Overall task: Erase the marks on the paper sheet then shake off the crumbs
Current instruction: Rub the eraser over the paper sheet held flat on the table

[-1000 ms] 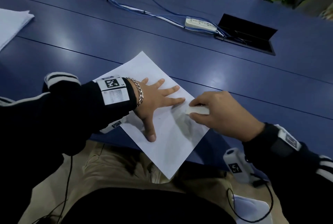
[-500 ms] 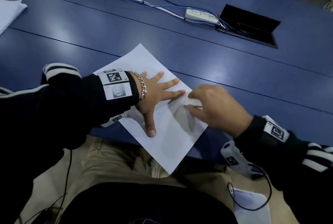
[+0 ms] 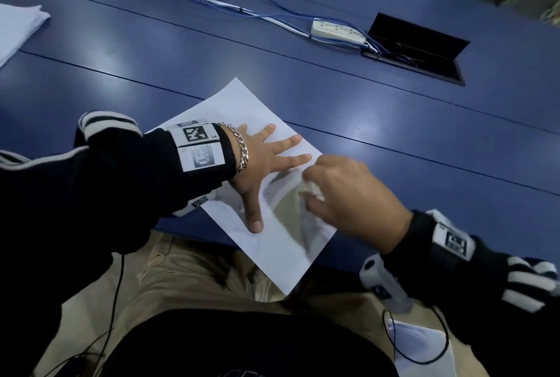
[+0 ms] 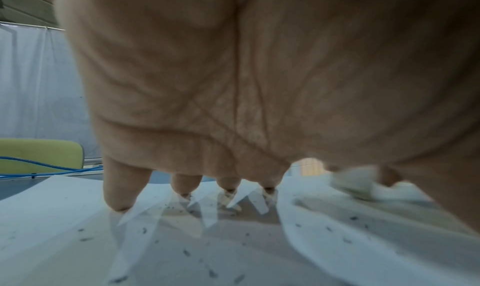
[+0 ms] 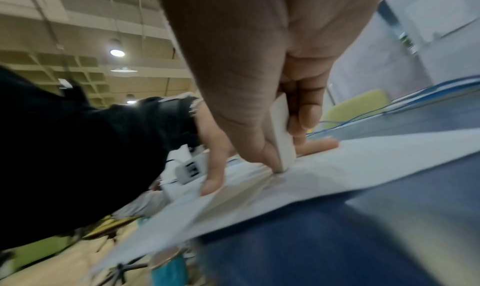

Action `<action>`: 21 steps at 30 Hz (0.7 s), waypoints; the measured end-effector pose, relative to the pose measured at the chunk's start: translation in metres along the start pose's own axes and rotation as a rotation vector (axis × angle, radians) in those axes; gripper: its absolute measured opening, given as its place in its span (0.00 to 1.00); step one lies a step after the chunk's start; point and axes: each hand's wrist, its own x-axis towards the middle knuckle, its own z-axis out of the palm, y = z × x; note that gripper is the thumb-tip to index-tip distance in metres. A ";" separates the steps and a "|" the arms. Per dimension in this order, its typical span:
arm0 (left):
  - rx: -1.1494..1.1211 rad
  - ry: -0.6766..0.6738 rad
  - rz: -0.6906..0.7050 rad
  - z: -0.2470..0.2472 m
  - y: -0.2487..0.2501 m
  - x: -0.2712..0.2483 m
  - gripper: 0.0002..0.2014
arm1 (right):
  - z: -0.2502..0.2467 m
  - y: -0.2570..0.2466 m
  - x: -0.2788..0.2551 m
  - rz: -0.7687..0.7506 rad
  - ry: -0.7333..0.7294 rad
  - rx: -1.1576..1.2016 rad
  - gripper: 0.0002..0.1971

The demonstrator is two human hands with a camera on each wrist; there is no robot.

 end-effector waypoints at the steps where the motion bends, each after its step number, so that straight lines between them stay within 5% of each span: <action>1: 0.010 0.000 -0.001 0.000 0.001 0.000 0.80 | 0.003 -0.013 -0.006 -0.047 -0.012 -0.003 0.07; 5: 0.021 0.016 0.001 -0.004 -0.002 0.004 0.79 | -0.002 -0.013 -0.012 -0.066 -0.138 0.102 0.12; 10: 0.033 0.097 0.054 -0.013 -0.016 0.006 0.75 | -0.005 0.046 0.008 0.147 0.003 0.110 0.15; 17: -0.002 0.025 0.046 0.002 -0.025 0.002 0.74 | -0.007 0.055 0.020 0.200 -0.030 0.142 0.19; 21: -0.018 0.021 0.035 0.001 -0.025 0.003 0.75 | -0.009 0.035 0.025 0.108 -0.035 0.108 0.19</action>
